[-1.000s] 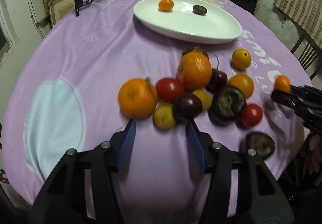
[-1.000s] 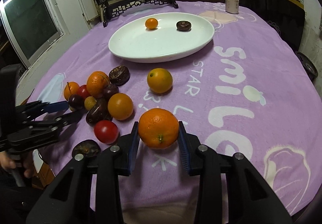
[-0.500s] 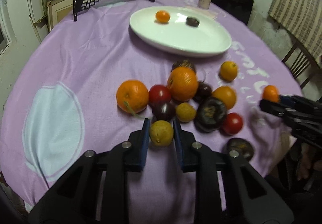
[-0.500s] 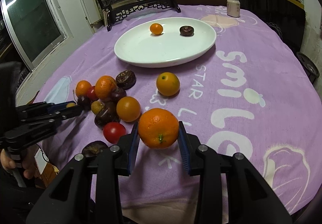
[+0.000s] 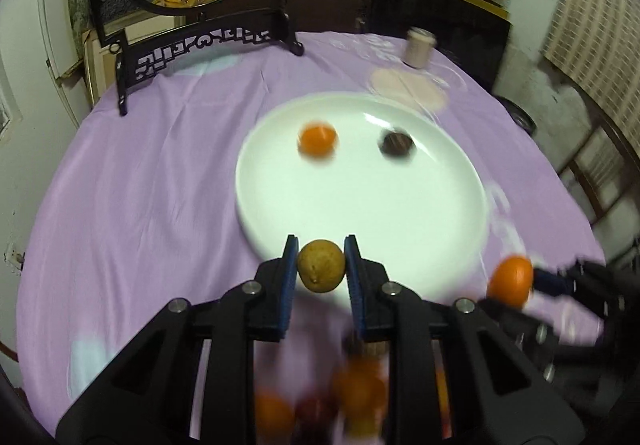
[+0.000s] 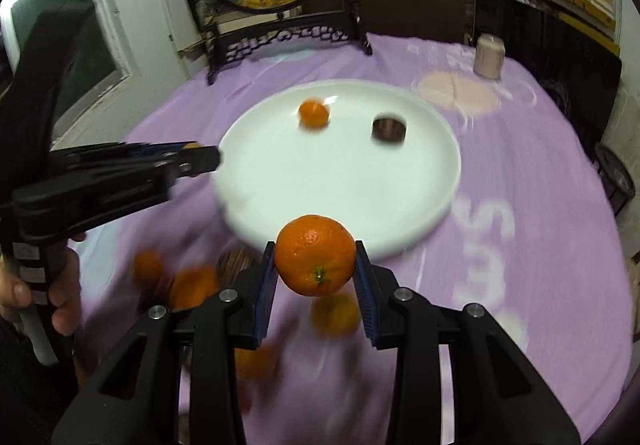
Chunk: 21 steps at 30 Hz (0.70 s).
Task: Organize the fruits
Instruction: 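Release the orange and yellow fruit onto the plate with both tools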
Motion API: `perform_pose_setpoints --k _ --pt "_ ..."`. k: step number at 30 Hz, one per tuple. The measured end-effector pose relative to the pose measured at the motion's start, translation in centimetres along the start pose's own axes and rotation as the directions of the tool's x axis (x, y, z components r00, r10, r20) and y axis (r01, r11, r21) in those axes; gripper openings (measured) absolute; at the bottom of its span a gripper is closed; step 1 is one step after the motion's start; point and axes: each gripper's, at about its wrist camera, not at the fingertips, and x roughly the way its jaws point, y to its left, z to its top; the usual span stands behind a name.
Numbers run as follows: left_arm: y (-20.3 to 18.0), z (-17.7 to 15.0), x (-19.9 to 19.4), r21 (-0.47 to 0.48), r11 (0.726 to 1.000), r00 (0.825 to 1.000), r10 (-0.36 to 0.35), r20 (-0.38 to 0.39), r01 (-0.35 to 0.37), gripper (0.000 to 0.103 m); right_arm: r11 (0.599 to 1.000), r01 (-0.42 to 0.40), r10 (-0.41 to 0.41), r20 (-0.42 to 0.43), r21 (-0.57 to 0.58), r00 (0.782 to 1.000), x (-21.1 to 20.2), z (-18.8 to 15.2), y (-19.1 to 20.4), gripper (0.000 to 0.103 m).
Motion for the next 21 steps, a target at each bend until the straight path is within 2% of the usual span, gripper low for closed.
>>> perform_pose_setpoints --k 1,4,7,11,13,14,15,17,21 --pt "0.1 2.0 1.7 -0.021 1.000 1.000 0.001 -0.014 -0.001 0.024 1.000 0.015 -0.015 0.004 0.007 1.000 1.0 1.4 -0.3 0.037" --pt "0.1 4.7 4.7 -0.045 0.999 0.999 0.002 -0.042 -0.004 0.024 0.998 0.055 -0.055 0.009 0.025 0.998 4.0 4.5 -1.2 0.037" --pt "0.4 6.0 6.9 -0.069 0.998 0.998 -0.005 -0.067 0.001 0.024 0.996 0.076 -0.075 -0.031 0.051 0.997 7.4 6.6 -2.7 0.037" --pt "0.8 6.3 7.9 -0.082 0.996 0.997 -0.025 -0.068 0.019 0.024 0.996 0.073 -0.070 -0.044 0.059 0.997 8.9 7.5 -3.7 0.037" --pt "0.9 6.4 8.0 -0.090 0.996 0.998 -0.024 -0.059 0.019 0.038 0.995 0.076 -0.074 -0.040 0.057 0.996 9.3 7.5 -3.7 0.041" --pt "1.1 6.4 7.7 -0.098 0.995 0.998 -0.025 -0.050 0.020 0.059 0.995 0.085 -0.083 -0.033 0.055 0.996 9.3 7.6 -3.7 0.054" --pt "1.3 6.5 7.1 -0.112 0.994 0.999 -0.023 -0.026 0.020 0.064 0.993 0.107 -0.107 -0.003 0.054 0.994 8.9 7.6 -3.7 0.059" --pt "1.5 6.5 5.4 -0.114 0.993 1.000 -0.014 0.015 0.016 0.065 0.988 0.145 -0.146 0.033 0.048 0.989 7.8 7.5 -3.6 0.059" --pt "2.2 4.6 0.6 -0.112 0.994 0.997 -0.001 0.076 0.010 0.065 0.987 0.138 -0.143 0.064 0.079 0.988 3.5 6.0 -3.9 0.060"
